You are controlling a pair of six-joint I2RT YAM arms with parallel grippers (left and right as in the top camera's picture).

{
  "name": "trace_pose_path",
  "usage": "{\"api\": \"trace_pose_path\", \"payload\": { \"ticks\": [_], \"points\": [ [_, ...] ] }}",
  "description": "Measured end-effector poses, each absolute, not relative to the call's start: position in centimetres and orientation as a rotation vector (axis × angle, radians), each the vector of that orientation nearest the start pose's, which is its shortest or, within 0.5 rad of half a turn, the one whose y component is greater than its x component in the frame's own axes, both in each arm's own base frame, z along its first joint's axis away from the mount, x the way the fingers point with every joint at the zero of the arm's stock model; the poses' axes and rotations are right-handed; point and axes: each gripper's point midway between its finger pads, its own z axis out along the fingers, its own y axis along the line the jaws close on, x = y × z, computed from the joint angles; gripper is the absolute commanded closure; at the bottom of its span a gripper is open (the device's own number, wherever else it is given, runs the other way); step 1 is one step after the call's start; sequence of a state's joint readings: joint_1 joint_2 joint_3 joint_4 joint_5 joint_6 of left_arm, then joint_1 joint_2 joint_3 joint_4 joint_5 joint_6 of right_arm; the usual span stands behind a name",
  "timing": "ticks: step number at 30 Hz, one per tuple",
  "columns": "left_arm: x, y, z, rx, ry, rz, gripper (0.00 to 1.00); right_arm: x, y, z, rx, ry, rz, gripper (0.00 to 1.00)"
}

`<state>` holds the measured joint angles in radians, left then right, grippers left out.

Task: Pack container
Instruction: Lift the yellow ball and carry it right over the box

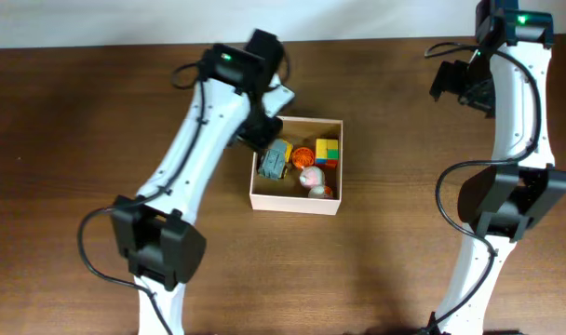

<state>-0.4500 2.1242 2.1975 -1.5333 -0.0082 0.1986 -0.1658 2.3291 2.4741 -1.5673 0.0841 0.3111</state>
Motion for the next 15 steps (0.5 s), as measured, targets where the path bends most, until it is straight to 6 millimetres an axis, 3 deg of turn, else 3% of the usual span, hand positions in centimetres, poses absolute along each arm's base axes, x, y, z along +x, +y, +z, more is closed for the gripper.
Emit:
{"api": "trace_pose_path", "payload": {
  "ticks": [6, 15],
  "points": [
    [36.9, -19.3, 16.2, 1.051, 2.897, 0.003, 0.64, 46.3, -9.2, 15.7, 0.714, 2.899, -0.109, 0.01],
    [32.9, -17.6, 11.3, 1.120, 3.097, 0.014, 0.65, 46.3, -9.2, 15.7, 0.714, 2.899, -0.109, 0.01]
  ]
}}
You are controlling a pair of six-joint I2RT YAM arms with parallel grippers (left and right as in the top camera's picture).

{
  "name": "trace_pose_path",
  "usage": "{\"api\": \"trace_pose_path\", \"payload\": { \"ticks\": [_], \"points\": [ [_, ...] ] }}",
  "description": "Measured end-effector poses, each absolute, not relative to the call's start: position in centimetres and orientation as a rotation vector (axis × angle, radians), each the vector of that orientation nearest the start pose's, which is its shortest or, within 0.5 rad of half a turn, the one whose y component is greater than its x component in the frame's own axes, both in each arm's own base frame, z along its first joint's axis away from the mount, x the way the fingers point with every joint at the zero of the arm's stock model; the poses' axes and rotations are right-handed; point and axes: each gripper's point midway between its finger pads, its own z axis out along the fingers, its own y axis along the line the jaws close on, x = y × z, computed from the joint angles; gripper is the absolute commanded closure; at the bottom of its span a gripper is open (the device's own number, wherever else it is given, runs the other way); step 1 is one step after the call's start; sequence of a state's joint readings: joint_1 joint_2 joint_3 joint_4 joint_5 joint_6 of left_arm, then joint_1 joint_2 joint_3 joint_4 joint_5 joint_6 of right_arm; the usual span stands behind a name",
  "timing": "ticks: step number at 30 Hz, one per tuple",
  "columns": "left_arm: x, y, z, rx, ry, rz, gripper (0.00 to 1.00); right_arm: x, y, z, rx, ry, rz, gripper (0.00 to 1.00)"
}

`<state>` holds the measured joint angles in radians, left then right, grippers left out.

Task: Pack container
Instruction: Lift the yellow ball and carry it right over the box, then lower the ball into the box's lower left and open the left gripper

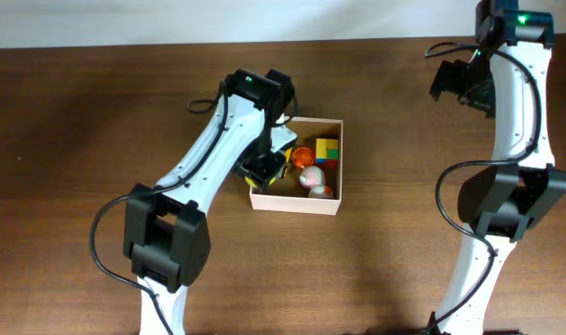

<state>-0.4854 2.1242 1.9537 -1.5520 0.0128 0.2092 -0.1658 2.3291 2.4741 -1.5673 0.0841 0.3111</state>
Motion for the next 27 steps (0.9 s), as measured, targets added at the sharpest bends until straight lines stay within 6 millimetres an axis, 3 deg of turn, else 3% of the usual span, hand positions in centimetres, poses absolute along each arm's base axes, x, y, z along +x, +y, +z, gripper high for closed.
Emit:
{"api": "trace_pose_path", "payload": {
  "ticks": [8, 20, 21, 22, 25, 27],
  "points": [
    [32.7, -17.8, 11.1, 1.129, 3.099, 0.009, 0.65, 46.3, -9.2, 15.7, 0.714, 2.899, -0.109, 0.01],
    [30.9, -20.8, 11.1, 1.271, 3.045, 0.017, 0.63, 46.3, -9.2, 15.7, 0.714, 2.899, -0.109, 0.01],
    [30.8, -20.8, 11.1, 1.273, 3.045, 0.017, 0.57, 46.3, -9.2, 15.7, 0.714, 2.899, -0.109, 0.01],
    [30.8, -20.8, 11.1, 1.273, 3.045, 0.017, 0.32, 46.3, -9.2, 15.7, 0.714, 2.899, -0.109, 0.01],
    [30.9, -20.8, 11.1, 1.270, 3.045, 0.018, 0.08, 46.3, -9.2, 15.7, 0.715, 2.899, -0.109, 0.01],
    [30.9, -20.8, 11.0, 1.260, 3.047, 0.018, 0.01, 46.3, -9.2, 15.7, 0.714, 2.899, -0.109, 0.01]
  ]
}}
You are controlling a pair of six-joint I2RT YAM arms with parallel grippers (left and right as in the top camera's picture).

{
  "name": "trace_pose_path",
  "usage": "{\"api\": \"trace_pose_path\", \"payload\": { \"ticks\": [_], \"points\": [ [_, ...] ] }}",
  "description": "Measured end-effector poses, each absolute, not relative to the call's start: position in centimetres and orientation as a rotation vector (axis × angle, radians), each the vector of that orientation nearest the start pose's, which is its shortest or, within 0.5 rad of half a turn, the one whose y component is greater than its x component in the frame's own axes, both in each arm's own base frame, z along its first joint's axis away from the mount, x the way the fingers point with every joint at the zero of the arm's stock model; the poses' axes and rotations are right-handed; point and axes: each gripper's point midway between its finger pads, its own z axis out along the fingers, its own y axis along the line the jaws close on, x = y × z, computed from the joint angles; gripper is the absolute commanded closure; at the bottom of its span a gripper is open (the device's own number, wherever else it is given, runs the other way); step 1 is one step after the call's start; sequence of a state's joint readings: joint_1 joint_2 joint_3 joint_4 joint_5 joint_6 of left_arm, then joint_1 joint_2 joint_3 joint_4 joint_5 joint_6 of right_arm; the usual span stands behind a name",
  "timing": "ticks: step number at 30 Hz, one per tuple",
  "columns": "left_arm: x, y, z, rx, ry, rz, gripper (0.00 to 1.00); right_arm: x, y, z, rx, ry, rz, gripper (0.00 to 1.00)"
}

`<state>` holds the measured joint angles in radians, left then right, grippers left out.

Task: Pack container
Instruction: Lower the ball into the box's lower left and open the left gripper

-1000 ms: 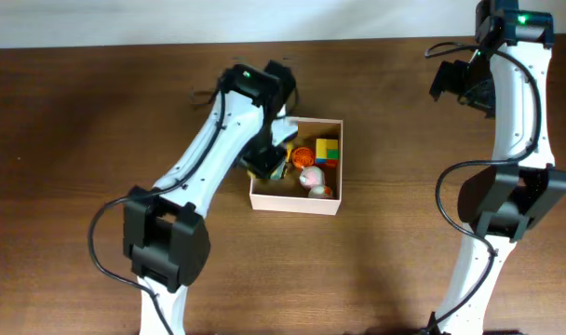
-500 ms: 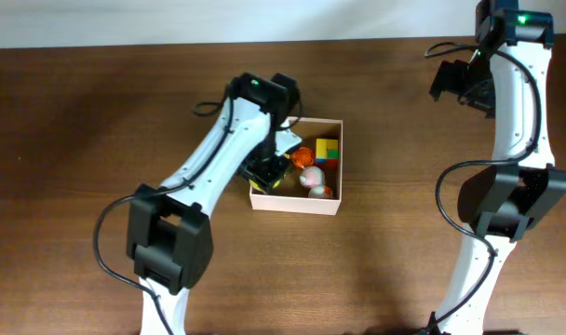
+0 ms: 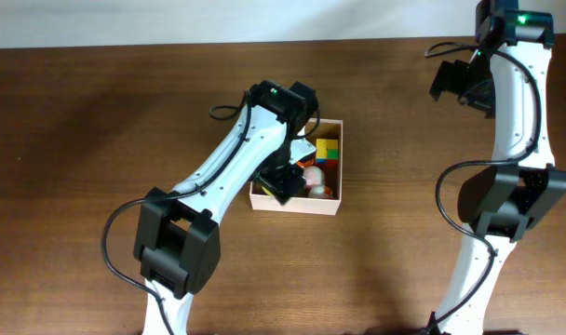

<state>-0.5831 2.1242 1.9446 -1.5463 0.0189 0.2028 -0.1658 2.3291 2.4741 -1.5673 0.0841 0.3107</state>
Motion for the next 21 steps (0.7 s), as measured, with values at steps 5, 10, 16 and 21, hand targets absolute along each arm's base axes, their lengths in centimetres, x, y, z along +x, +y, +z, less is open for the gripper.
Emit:
{"api": "trace_pose_path", "payload": {
  "ticks": [5, 10, 16, 21],
  "points": [
    [31.4, -21.0, 10.9, 1.251, 3.026, 0.019, 0.01, 46.3, -9.2, 15.7, 0.714, 2.899, -0.109, 0.01],
    [32.2, -21.4, 10.8, 1.238, 2.994, 0.014, 0.01, 46.3, -9.2, 15.7, 0.714, 2.899, -0.109, 0.01],
    [32.8, -21.8, 10.8, 1.228, 2.966, 0.009, 0.01, 46.3, -9.2, 15.7, 0.715, 2.899, -0.109, 0.01],
    [34.5, -22.9, 13.0, 1.191, 2.882, -0.017, 0.01, 46.3, -9.2, 15.7, 0.714, 2.899, -0.109, 0.01]
  ]
}}
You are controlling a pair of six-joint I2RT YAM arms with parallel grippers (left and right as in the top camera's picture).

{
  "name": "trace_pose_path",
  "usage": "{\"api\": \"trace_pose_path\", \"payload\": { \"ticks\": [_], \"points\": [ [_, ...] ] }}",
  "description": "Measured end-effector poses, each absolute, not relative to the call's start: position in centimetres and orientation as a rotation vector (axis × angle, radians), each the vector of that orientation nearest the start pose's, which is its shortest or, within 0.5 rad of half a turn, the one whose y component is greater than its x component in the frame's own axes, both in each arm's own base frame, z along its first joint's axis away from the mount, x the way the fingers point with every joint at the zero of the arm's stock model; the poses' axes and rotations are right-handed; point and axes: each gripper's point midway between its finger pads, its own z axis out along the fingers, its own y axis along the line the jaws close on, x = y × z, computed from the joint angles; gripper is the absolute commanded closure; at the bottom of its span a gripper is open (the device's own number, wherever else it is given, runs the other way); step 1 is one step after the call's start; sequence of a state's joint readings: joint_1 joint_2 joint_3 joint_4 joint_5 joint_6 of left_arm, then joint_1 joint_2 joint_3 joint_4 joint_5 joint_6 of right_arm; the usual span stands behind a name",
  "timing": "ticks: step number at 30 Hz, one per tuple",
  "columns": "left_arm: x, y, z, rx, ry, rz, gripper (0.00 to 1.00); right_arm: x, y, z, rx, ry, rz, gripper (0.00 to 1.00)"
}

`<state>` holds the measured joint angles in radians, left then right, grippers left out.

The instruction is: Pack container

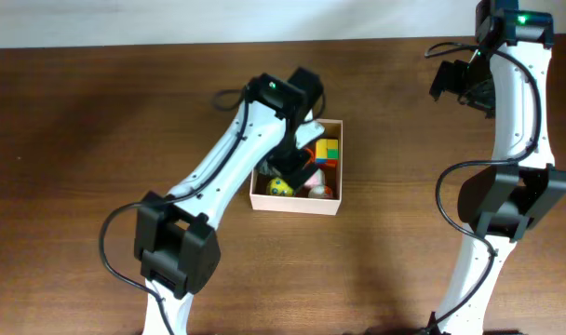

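Note:
A white open box (296, 206) stands at the table's middle. Inside it are a yellow, green and red block (327, 152), pink and white balls (316, 191) and a yellow ball-like toy (280, 186) at the front left. My left gripper (296, 167) hangs over the box's middle, just behind the yellow toy and apart from it; its fingers look parted, with nothing between them. The arm hides the box's back left part. My right gripper (453, 84) is held up at the far right, away from the box, too dark to read.
The brown table (97, 140) stretches around the box on all sides. The right arm's base and links (502, 200) stand along the right edge. A pale wall strip (171, 19) runs behind the table's far edge.
My left gripper was low over the box's front left corner and is now further back over the middle. A yellow toy now lies uncovered in that front left corner. The right arm is unchanged.
My left gripper was at the box's back left edge, with a grey toy, an orange piece, the block and balls inside. Then it was over the box's left side with something yellowish, then low at the front left. Now it is further back and the yellow toy lies there.

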<state>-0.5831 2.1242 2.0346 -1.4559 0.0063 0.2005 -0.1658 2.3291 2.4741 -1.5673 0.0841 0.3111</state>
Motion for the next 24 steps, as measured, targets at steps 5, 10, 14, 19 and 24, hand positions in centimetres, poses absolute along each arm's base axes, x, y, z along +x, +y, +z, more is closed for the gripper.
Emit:
{"api": "trace_pose_path", "payload": {
  "ticks": [5, 10, 14, 19, 24],
  "points": [
    [38.0, -23.9, 18.2, 1.055, 2.727, -0.012, 0.01, 46.3, -9.2, 15.7, 0.715, 2.899, -0.109, 0.01],
    [41.5, -21.7, 23.5, 0.817, 2.629, 0.035, 0.01, 46.3, -9.2, 15.7, 0.714, 2.899, -0.109, 0.01],
    [43.7, -17.9, 25.5, 0.618, 2.620, 0.063, 0.01, 46.3, -9.2, 15.7, 0.714, 2.899, -0.109, 0.01],
    [45.1, -12.1, 25.4, 0.349, 2.690, 0.097, 0.01, 46.3, -9.2, 15.7, 0.714, 2.899, -0.109, 0.01],
    [45.6, -6.6, 25.2, 0.130, 2.734, 0.127, 0.01, 46.3, -9.2, 15.7, 0.714, 2.899, -0.109, 0.01]
  ]
}}
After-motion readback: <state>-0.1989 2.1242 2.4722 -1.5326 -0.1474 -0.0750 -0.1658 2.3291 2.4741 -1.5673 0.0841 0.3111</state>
